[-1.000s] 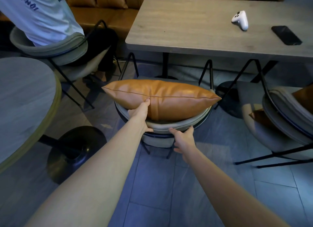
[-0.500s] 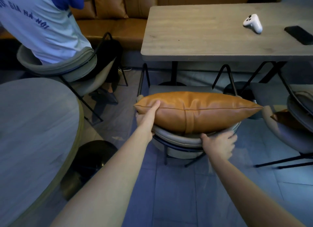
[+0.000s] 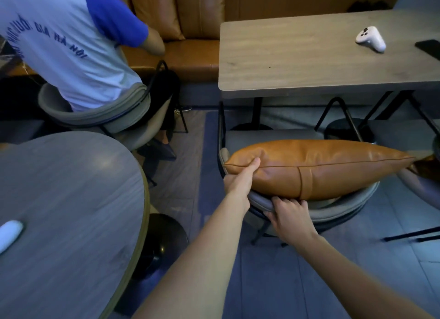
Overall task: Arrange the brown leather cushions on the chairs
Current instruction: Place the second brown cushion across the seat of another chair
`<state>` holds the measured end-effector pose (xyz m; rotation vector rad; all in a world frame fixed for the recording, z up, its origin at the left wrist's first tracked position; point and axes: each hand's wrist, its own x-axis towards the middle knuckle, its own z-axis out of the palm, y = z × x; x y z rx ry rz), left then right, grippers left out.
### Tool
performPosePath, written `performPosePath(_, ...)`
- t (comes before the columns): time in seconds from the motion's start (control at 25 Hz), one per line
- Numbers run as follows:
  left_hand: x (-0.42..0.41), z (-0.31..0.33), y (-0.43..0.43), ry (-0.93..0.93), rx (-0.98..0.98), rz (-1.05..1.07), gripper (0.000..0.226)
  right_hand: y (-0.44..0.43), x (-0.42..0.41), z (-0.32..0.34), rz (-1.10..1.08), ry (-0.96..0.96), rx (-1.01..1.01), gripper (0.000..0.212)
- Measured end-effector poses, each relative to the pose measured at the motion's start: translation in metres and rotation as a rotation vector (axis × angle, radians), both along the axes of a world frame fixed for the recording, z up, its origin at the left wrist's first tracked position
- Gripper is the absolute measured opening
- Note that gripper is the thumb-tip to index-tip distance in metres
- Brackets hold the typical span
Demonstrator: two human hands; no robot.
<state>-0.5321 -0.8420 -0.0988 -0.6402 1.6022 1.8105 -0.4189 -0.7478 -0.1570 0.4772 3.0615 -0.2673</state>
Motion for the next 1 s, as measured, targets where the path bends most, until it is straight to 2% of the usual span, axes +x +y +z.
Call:
performPosePath(0.12,-0.002,-0.003,-0.005,0.003,0.018,0.0,0.09,-0.006,-0.001,-0.007,0.017,0.058,0.046,0.023)
performPosePath(0.4,-0.005,-0.011,-0.016,0.053,-0.058,0.049,0.085,-0.024,-0.002,-0.007,0.012,0.099,0.024,0.024)
performPosePath(0.56,0.007,-0.006,-0.018,0.077,-0.051,0.001,0.099,-0.021,-0.001,-0.005,0.008,0.093,-0.006,0.028)
performPosePath(0.76,0.013,0.008,-0.022,0.043,-0.032,-0.122,0.101,-0.018,0.004,-0.008,0.043,0.134,-0.002,0.031)
performPosePath(1.0,0.016,0.008,-0.014,0.013,0.014,-0.09,0.105,-0.007,0.004,-0.016,0.053,0.217,-0.03,0.025)
